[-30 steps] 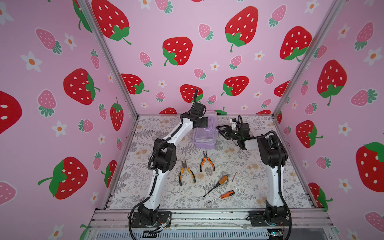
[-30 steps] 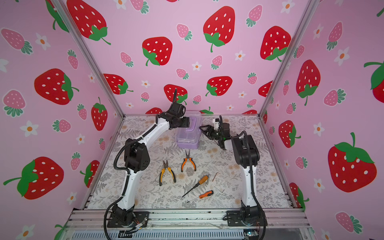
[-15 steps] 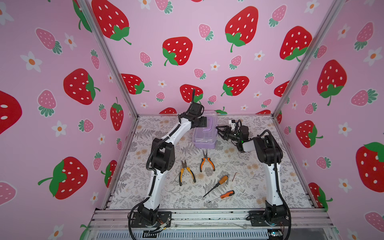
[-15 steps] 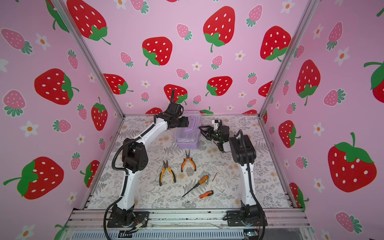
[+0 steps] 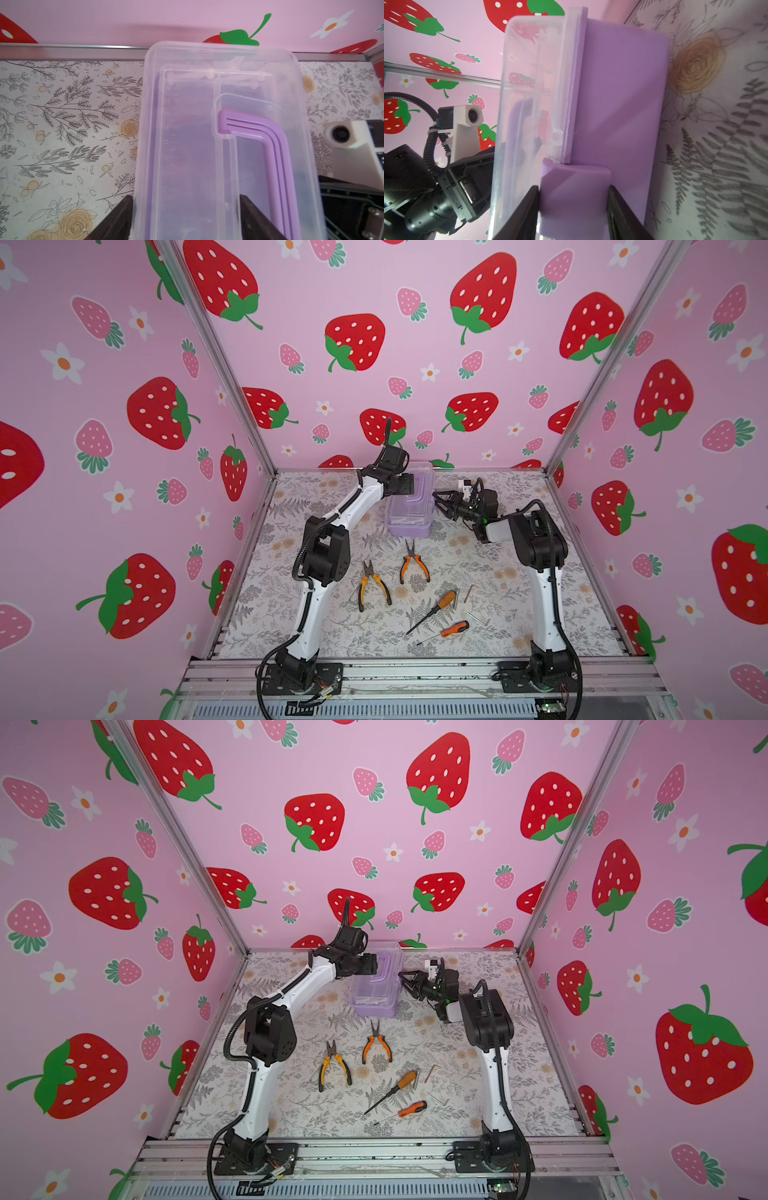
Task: Pack the tool kit
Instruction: 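Grip the box base with the right gripper while the left grips the clear lid, then lift the clear lid with the left gripper while the right holds the base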
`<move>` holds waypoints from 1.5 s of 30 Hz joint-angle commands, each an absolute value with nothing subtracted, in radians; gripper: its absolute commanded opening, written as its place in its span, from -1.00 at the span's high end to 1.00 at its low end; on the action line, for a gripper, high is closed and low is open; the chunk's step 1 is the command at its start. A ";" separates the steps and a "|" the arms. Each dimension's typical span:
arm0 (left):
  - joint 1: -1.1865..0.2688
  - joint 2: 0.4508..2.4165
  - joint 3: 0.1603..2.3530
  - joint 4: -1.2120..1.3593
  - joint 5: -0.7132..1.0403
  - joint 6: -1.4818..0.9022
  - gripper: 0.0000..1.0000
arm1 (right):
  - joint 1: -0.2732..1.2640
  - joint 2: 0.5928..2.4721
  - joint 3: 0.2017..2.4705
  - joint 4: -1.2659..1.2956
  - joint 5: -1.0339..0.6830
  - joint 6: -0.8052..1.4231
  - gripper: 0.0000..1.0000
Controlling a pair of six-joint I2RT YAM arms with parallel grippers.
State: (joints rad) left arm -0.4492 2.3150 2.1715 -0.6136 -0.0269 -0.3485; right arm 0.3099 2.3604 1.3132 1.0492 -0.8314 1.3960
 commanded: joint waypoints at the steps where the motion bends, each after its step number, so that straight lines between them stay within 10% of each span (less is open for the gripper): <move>1: -0.491 2.320 2.158 -0.762 -0.011 -0.330 -0.09 | 0.331 2.292 1.344 0.917 -0.791 1.204 0.33; 13: -0.494 2.312 2.143 -0.792 -0.054 -0.316 -0.07 | 0.296 2.131 1.273 0.667 -0.682 0.956 0.12; 31: -0.390 2.189 1.987 -0.551 0.361 -0.526 -0.04 | 0.307 2.005 1.173 0.551 -0.675 0.784 0.18; 45: -0.334 2.133 1.859 -0.435 0.426 -0.591 -0.04 | 0.425 2.038 1.293 0.473 -0.656 0.763 0.76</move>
